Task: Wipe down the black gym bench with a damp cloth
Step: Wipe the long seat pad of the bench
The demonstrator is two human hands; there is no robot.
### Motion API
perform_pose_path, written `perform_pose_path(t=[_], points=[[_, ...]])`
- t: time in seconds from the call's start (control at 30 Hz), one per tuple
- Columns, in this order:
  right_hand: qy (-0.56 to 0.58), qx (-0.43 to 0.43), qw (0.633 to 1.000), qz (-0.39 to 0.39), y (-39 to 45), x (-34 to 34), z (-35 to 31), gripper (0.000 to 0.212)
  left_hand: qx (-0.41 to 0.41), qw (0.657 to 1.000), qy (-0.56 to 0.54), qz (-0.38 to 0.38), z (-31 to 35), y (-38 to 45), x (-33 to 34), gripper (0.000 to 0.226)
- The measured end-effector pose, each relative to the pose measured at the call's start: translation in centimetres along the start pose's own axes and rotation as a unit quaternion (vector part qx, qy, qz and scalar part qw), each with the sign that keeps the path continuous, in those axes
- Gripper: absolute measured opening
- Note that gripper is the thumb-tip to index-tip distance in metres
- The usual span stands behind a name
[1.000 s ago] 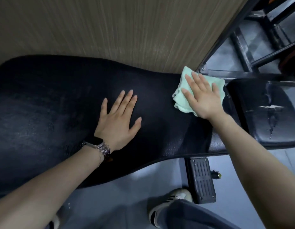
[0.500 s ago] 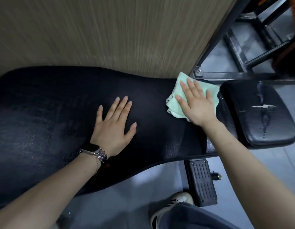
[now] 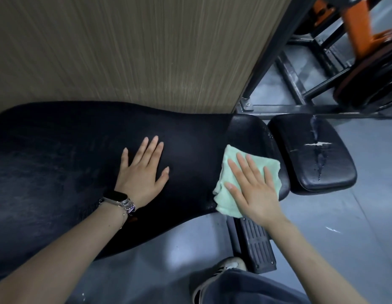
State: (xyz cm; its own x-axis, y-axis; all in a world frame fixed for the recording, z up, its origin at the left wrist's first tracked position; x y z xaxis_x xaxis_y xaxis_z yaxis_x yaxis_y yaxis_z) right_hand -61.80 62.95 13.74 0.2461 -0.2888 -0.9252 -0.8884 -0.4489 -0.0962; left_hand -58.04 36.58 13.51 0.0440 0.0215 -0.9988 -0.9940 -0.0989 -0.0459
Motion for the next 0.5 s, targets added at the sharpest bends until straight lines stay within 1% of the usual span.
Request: perform_pose_path(t=[0.13, 0.27, 0.4, 0.5], points=[[0.024, 0.003, 1.0, 0.003, -2.8, 0.0, 0.5, 0.066, 0.018, 1.0, -0.014, -0.016, 0.3, 0.0, -0.5, 0.08], [0.027, 0.009, 0.999, 0.018, -4.9, -0.3, 1.7, 0.063, 0.059, 0.998, -0.025, -0.019, 2.9, 0.2, -0.9, 0.08], [0.04, -0.001, 0.999, 0.014, -5.2, -1.1, 3.6, 0.063, 0.093, 0.995, -0.038, -0.006, 6.6, 1.0, -0.6, 0.076], [0.054, -0.007, 0.999, 0.005, -4.1, -1.7, 4.7, 0.063, 0.102, 0.994, -0.036, 0.011, 8.2, 1.4, -0.2, 0.067]])
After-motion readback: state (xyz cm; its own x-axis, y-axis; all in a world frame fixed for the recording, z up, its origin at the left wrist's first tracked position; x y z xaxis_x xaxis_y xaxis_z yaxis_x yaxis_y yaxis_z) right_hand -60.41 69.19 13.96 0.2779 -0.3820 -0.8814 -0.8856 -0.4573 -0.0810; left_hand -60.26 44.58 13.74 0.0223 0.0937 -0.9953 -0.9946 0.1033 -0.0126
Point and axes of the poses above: each hand's wrist, its own y-axis towards the middle knuckle, its own x-axis out of the palm, z = x × y, the point moved 5 cm from there along y, towards the middle knuckle, and after that the axes turned 11 degrees about y, right-handed, at the moved point
